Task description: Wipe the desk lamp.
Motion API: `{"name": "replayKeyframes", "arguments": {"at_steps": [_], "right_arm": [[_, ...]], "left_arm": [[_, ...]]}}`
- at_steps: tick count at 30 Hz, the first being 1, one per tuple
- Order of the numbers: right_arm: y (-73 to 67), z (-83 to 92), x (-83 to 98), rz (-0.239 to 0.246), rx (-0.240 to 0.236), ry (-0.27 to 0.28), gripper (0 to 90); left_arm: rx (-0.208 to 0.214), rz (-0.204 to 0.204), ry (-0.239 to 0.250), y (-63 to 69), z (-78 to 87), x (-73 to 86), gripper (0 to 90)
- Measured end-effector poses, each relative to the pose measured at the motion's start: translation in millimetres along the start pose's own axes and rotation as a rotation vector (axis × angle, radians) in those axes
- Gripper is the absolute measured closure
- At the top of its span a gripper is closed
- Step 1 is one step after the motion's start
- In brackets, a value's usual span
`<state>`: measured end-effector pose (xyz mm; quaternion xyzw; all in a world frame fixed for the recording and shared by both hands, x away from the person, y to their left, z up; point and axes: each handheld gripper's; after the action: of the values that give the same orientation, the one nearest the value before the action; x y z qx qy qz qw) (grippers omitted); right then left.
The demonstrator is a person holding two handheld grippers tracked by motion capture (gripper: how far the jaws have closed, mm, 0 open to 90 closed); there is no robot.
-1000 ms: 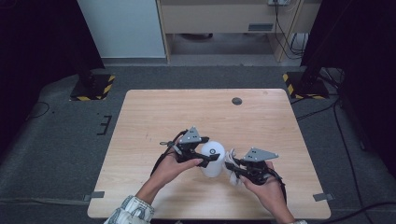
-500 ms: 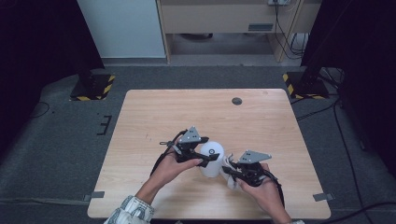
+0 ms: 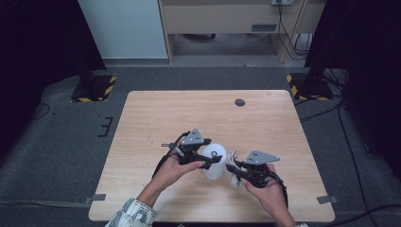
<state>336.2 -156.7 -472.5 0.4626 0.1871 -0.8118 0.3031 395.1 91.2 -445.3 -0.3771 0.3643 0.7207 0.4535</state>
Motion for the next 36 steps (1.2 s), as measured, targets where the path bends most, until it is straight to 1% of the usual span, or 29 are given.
{"name": "replayKeyframes", "arguments": {"at_steps": [1, 2, 4, 6, 7, 8, 13, 15, 18, 21, 27, 28, 32, 35, 36], "right_arm": [[-0.3, 3.5, -2.4, -0.010, -0.005, 0.024, 73.1], [-0.5, 4.4, -3.2, -0.008, -0.005, 0.032, 73.1], [-1.2, 2.5, -2.4, -0.007, -0.010, 0.022, 73.0], [-0.5, -2.7, 1.2, -0.007, -0.007, -0.005, 73.0], [-0.5, -5.8, 3.5, -0.006, -0.005, -0.028, 73.0], [-0.6, -11.3, 7.6, -0.004, -0.002, -0.064, 73.0], [0.2, -27.5, 18.0, 0.012, 0.012, -0.162, 72.9], [1.3, -31.0, 19.6, 0.011, 0.015, -0.181, 72.9], [4.0, -33.8, 20.2, 0.008, 0.021, -0.190, 72.9], [5.3, -35.1, 20.2, 0.000, 0.030, -0.187, 73.0], [3.2, -31.8, 18.3, 0.005, 0.019, -0.185, 73.2], [0.4, -25.1, 15.4, 0.009, 0.012, -0.161, 73.2], [-2.2, -11.6, 6.4, 0.011, 0.005, -0.089, 73.3], [-4.3, -3.7, 1.3, 0.010, -0.010, -0.056, 73.4], [-6.1, -2.1, 0.8, 0.012, -0.022, -0.055, 73.4]], "left_arm": [[0.000, 0.000, -0.001, 0.0, 0.0, 0.0, 19.9], [0.000, 0.000, -0.001, 0.0, 0.0, -0.1, 19.9], [0.001, 0.003, -0.002, -0.2, 0.1, -0.1, 19.9], [0.001, 0.003, -0.002, -0.3, 0.1, 0.0, 19.9], [0.000, 0.002, -0.001, -0.2, -0.1, 0.0, 19.9], [0.000, 0.001, -0.001, -0.1, -0.1, 0.0, 19.9], [-0.001, 0.000, -0.001, 0.1, 0.0, 0.0, 19.9], [0.000, 0.000, -0.001, 0.1, 0.0, 0.0, 19.9], [0.001, 0.002, -0.001, -0.3, 0.0, 0.1, 19.9], [0.001, -0.001, -0.001, 0.2, -0.4, -0.1, 19.9], [0.001, 0.002, -0.001, -0.2, 0.0, 0.1, 19.9], [0.002, 0.002, -0.001, -0.4, 0.2, 0.1, 19.9], [0.000, 0.003, -0.001, -0.2, 0.1, 0.1, 19.9], [0.002, 0.004, -0.001, -0.5, 0.2, 0.2, 19.9], [0.003, 0.004, -0.001, -0.6, 0.2, 0.2, 19.9]]}}
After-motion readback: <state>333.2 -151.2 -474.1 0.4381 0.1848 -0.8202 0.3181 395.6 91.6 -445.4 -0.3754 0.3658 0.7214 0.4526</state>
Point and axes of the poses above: each handheld gripper's, and its own axes: z roughly backward along the jaws, x roughly out of its underside, y roughly to its right, and after that the axes turned 9 degrees about x, right-handed
